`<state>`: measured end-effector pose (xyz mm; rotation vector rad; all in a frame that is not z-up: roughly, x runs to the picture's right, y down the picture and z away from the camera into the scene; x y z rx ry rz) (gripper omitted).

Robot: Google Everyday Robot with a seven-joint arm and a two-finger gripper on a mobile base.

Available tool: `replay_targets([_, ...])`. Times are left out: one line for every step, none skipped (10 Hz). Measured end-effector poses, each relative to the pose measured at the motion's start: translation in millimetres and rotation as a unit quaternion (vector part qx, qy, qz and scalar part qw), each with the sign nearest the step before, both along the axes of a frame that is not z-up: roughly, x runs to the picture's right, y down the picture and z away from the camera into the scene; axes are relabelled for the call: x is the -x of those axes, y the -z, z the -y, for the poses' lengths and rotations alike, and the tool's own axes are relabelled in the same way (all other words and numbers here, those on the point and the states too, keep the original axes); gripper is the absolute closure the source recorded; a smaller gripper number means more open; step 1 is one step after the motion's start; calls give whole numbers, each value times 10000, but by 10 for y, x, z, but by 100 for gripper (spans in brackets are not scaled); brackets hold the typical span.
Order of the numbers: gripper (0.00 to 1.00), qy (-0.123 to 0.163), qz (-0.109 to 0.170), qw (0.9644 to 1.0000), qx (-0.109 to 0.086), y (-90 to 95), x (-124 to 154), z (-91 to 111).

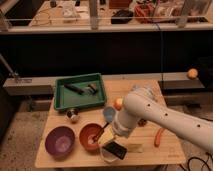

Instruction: Place eraser in paper cup

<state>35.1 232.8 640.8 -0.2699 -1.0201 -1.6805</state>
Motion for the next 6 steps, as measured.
replay_targets([20, -82, -305, 9995, 45, -8, 6, 36])
replay_targets([20, -88, -455, 9989, 50, -11, 8, 68])
replay_targets([20, -65, -480, 9988, 71, -7, -6, 63])
replay_targets([20, -70, -491, 9987, 74, -5, -20, 60])
replay_targets([20, -70, -488, 9988, 73, -5, -19, 59])
replay_targets([20, -68, -482, 9988, 70, -6, -14, 61])
